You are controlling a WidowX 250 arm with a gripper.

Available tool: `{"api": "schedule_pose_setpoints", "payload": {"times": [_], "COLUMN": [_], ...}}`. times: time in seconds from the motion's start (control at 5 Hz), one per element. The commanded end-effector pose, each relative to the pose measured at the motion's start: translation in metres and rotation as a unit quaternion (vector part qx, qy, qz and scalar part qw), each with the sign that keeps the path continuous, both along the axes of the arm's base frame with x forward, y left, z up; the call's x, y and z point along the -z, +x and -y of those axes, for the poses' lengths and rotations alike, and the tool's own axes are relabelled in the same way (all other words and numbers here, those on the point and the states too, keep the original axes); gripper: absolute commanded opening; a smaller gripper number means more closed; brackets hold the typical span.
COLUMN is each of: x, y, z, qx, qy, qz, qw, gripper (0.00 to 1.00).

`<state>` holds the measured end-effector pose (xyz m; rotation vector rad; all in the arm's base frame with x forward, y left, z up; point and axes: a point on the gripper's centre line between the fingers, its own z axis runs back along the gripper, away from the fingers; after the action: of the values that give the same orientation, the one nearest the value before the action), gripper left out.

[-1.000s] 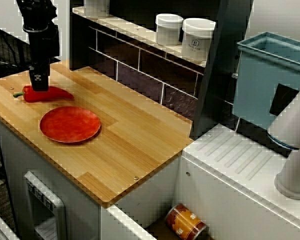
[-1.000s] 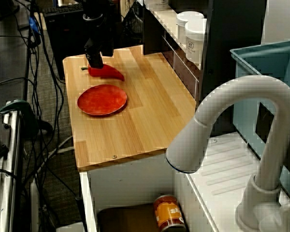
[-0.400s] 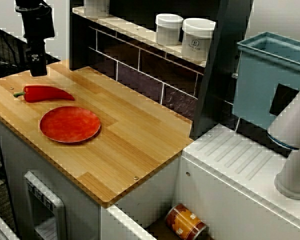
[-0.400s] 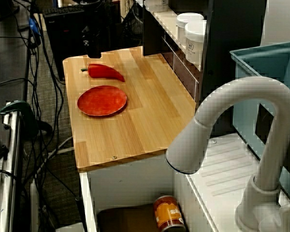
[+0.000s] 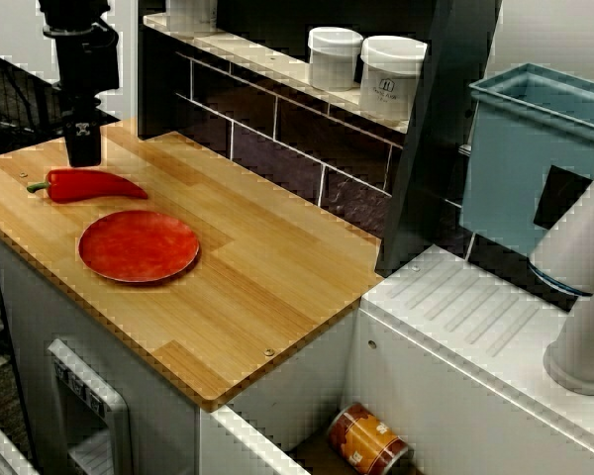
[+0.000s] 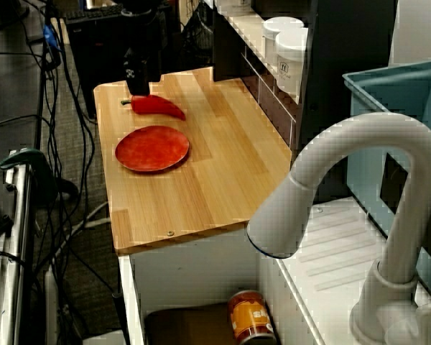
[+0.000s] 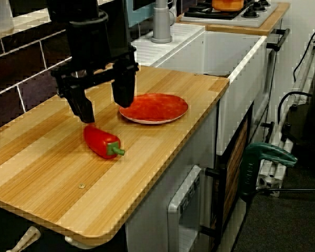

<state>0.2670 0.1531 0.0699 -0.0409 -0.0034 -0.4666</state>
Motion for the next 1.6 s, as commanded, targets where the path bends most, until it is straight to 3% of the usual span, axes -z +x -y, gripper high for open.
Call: {"api": "schedule_pose_setpoints", "payload": {"times": [0.0, 0.2, 0.4, 0.8, 1.0, 1.2, 1.4], "x": [0.000, 0.004, 0.011, 0.013, 0.019, 0.020, 0.014], "y": [-0.022, -0.028, -0.030, -0.034, -0.031, -0.031, -0.027], "z": [-0.027, -0.032, -0.030, -0.029, -0.031, -0.032, -0.029], "qx": [-0.020, -0.020, -0.015, -0.019, -0.031, -0.032, -0.030], "qy": [0.043, 0.050, 0.059, 0.049, 0.056, 0.037, 0.026], "qz": [0.017, 0.028, 0.023, 0.022, 0.019, 0.025, 0.018], "qw": [0.9987, 0.9981, 0.9979, 0.9984, 0.9978, 0.9985, 0.9991], "gripper": [1.00, 1.00, 1.00, 1.00, 1.00, 0.00, 0.00]}}
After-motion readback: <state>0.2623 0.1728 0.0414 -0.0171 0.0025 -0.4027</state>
